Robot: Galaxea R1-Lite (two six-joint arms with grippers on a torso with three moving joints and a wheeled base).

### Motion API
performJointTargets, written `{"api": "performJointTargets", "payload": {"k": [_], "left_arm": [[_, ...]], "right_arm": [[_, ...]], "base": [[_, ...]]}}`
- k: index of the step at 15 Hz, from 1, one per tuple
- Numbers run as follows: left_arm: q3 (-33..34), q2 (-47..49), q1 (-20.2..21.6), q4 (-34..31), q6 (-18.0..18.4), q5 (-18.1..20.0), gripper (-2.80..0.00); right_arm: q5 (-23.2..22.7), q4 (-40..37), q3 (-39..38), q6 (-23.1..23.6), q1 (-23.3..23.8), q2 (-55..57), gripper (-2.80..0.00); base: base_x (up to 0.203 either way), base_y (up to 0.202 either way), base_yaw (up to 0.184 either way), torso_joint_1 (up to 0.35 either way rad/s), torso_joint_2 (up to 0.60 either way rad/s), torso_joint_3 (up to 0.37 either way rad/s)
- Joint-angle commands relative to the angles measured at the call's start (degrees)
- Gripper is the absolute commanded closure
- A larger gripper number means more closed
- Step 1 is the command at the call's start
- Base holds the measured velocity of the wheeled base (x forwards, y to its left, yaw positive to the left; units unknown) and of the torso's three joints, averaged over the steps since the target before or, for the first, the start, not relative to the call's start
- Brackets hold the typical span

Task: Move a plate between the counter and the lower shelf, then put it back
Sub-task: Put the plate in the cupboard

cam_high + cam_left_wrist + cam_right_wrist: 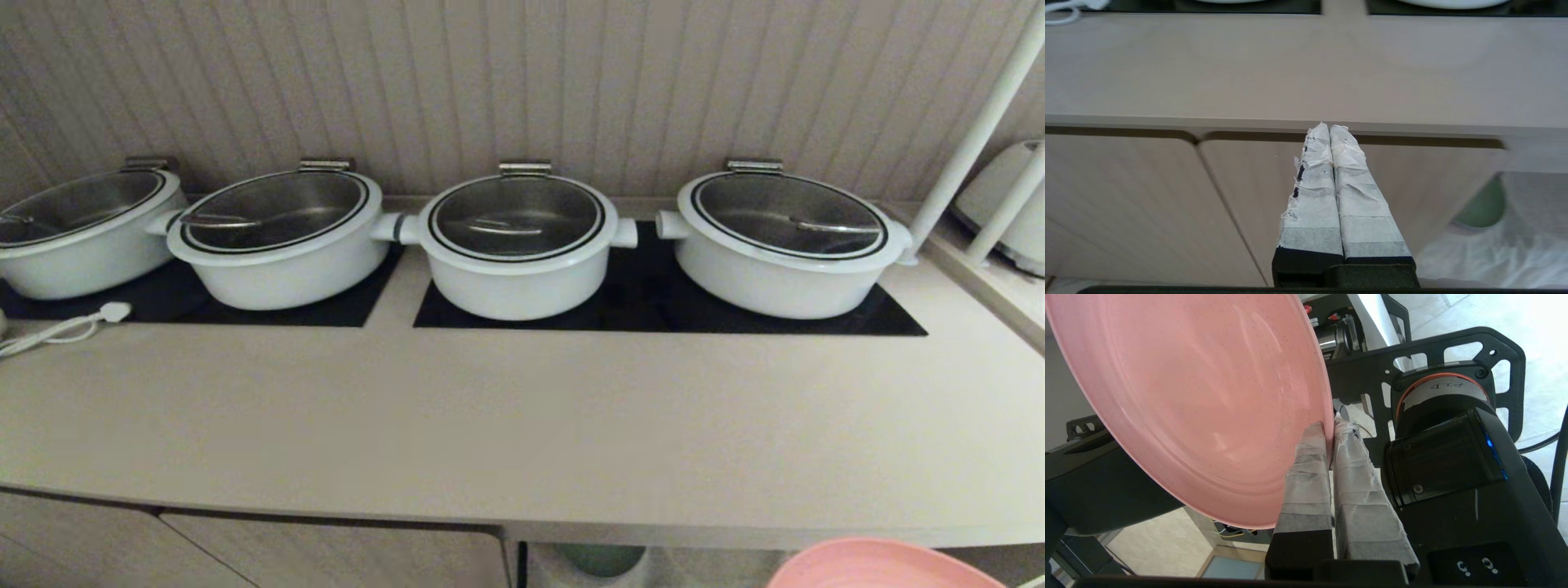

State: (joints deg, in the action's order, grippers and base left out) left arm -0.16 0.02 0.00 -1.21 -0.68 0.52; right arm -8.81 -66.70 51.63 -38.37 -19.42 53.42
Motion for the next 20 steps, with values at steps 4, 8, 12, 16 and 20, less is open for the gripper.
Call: {"api": "performJointTargets", "payload": {"k": [4,8,12,16,20], "left_arm": [[0.0,0.0,0.0,0.0,0.0,0.0,0.0],[0.0,0.0,0.0,0.0,0.0,0.0,0.0],[0.0,0.0,0.0,0.0,0.0,0.0,0.0],[0.0,0.0,0.0,0.0,0.0,0.0,0.0],[0.0,0.0,0.0,0.0,0.0,0.0,0.0]], "right_arm": [[-0.1,-0.4,0.0,-0.3,0.1,-0.5,0.0],[-0.1,-0.4,0.0,-0.3,0.0,-0.6,0.0],[-0.1,-1.1,0.0,-0.3,0.0,-0.7,0.0],[-0.1,-1.1,0.0,-0.3,-0.3,-0.9,0.0],[-0.1,-1.1,-0.1,-0.3,-0.4,-1.0,0.0]], "base": [[0.0,-0.192,0.002,0.003,0.0,0.006],[0.0,-0.193,0.001,0.004,0.0,0.0],[0.0,-0.195,0.0,0.002,0.0,0.003],[0.0,-0.195,0.001,0.003,0.0,0.004],[0.0,-0.195,0.0,0.005,0.0,0.0]]}}
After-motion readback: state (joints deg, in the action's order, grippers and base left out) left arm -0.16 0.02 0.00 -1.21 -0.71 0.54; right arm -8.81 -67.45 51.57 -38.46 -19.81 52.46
